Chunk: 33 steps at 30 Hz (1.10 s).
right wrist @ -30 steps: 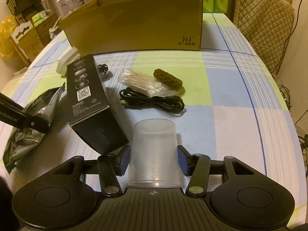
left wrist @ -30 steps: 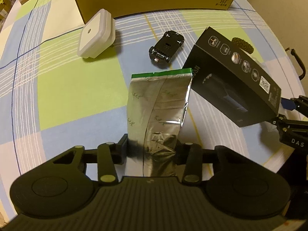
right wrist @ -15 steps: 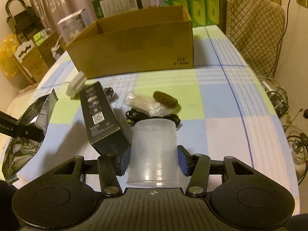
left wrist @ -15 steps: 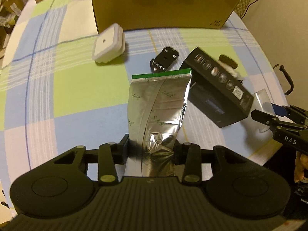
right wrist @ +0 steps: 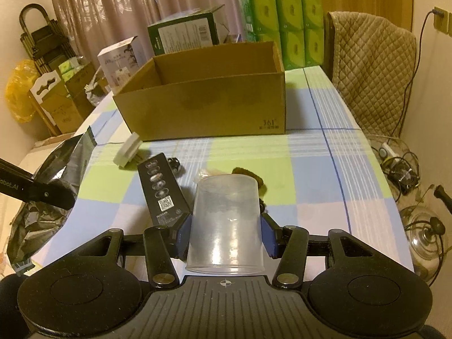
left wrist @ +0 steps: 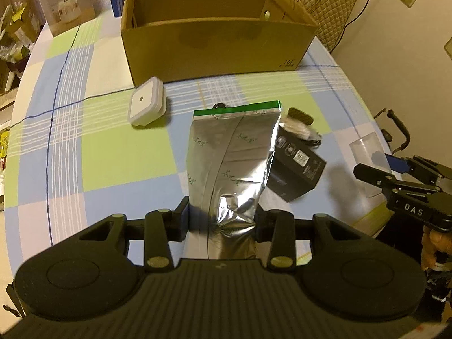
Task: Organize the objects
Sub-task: 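Carry the cup and foil bag into the box and open both tools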
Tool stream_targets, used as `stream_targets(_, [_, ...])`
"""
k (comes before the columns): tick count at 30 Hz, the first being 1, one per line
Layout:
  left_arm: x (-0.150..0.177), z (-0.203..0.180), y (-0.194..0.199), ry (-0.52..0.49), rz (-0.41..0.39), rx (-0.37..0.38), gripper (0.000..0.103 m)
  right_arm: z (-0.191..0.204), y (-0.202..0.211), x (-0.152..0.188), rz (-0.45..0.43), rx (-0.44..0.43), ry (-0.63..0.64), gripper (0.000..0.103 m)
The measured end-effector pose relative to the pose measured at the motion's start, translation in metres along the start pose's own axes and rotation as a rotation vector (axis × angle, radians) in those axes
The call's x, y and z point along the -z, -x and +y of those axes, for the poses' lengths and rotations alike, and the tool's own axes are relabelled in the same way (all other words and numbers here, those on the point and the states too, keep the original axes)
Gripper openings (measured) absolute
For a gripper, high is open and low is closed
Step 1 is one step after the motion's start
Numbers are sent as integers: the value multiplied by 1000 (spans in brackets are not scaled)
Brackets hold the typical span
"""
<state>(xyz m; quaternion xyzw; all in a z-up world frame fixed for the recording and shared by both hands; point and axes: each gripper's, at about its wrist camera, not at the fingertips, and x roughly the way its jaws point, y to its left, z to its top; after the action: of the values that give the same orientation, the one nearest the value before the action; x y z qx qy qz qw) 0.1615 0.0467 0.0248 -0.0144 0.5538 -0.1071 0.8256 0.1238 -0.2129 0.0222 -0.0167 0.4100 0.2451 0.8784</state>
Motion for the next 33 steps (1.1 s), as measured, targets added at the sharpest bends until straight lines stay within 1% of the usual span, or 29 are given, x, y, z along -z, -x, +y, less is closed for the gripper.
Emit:
stream_targets(6, [-5, -4, 10, 7, -12, 15, 36, 7, 3, -16, -1, -20, 19, 48])
stream_targets(14, [-28, -3, 26, 11, -43, 19, 36, 19, 5, -65, -30, -17, 90, 48])
stream_targets(17, [-43, -1, 32, 11, -59, 26, 36, 20, -1, -85, -29, -33, 85, 48])
stream_targets(25, [-91, 2, 36, 5, -87, 27, 36, 19, -24, -131, -34, -33, 117, 48])
stream_targets(30, [-122, 7, 31, 5, -97, 29, 36, 8, -46, -159, -16, -54, 85, 49])
stream_targets(33, [-143, 12, 26, 5, -103, 20, 36, 2, -61, -183, -14, -73, 60, 48])
